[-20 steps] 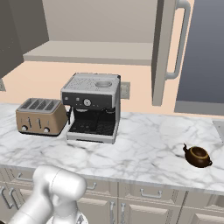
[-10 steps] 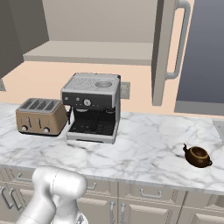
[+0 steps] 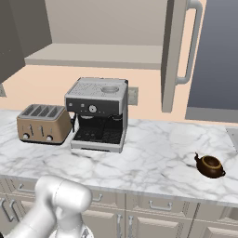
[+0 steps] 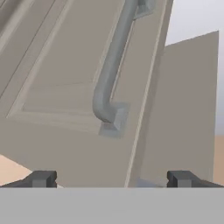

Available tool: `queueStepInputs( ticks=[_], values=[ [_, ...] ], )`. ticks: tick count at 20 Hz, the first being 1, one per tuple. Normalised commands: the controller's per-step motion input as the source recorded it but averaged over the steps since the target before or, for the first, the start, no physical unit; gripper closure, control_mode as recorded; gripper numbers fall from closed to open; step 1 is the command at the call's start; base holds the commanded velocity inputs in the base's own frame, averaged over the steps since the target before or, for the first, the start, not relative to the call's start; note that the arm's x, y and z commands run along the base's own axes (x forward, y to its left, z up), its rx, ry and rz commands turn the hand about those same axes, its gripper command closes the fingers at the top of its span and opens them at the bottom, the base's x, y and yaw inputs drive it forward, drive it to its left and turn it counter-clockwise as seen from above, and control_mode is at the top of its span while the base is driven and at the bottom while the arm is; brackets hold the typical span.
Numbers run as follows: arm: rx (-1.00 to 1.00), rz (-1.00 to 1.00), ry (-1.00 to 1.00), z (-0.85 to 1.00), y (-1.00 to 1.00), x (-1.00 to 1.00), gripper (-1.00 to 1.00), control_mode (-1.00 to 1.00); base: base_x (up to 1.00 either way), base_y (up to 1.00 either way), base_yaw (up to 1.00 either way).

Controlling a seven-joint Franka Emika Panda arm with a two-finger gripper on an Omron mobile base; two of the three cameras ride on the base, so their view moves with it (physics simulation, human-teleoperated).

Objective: Open the cabinet. Pick the soap dispenser and place it next to the sink. Then close the cabinet.

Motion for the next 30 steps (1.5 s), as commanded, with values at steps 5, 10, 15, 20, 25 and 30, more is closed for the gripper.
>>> queueStepInputs(
  ticks=[5, 10, 15, 20, 25, 30],
  values=[
    [0.00, -0.16, 0.00, 0.01, 0.25, 0.10, -1.00, -1.00, 0.00, 0.00, 0.00],
    [0.08, 0.00, -0.01, 0.00, -0.41, 0.06, -1.00, -1.00, 0.00, 0.00, 0.00],
    [0.05, 0.00, 0.00, 0.22, -0.60, 0.05, -1.00, -1.00, 0.00, 0.00, 0.00],
    [0.00, 0.12, 0.00, 0.48, -0.47, 0.00, -1.00, -1.00, 0.00, 0.00, 0.00],
    [0.00, 0.28, 0.00, 0.21, -0.67, 0.00, -1.00, -1.00, 0.00, 0.00, 0.00],
    [0.00, 0.24, 0.00, 0.00, -0.71, 0.17, -1.00, -1.00, 0.00, 0.00, 0.00]
  ],
)
